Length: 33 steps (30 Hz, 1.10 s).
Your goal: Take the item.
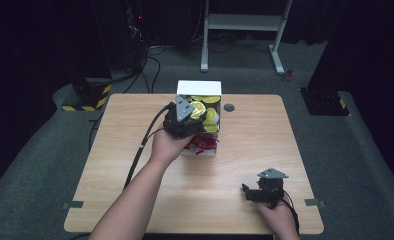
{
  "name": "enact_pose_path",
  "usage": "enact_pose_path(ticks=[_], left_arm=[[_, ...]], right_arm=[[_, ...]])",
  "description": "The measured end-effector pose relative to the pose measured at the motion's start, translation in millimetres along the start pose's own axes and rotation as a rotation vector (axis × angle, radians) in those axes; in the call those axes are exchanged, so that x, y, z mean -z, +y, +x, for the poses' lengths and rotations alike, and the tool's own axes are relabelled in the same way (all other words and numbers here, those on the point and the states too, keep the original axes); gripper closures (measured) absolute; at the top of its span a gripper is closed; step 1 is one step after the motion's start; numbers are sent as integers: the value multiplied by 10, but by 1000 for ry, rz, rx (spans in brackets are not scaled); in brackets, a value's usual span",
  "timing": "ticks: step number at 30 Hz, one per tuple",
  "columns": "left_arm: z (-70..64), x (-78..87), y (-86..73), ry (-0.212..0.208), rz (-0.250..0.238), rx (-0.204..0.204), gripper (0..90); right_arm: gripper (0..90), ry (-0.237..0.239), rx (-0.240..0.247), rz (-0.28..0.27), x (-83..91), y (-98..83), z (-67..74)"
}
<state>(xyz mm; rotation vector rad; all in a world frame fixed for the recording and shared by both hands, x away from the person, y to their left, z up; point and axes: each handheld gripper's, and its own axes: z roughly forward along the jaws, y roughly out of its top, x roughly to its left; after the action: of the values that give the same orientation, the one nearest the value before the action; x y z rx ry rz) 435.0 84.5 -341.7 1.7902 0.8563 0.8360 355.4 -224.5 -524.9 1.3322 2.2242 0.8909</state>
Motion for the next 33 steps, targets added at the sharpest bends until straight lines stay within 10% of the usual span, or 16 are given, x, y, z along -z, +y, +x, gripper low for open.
enact_pose_path(ticks=[33], left_arm=[[157,249,103,-18,-63,77,398]], right_arm=[[84,0,-2,2,0,1,2]])
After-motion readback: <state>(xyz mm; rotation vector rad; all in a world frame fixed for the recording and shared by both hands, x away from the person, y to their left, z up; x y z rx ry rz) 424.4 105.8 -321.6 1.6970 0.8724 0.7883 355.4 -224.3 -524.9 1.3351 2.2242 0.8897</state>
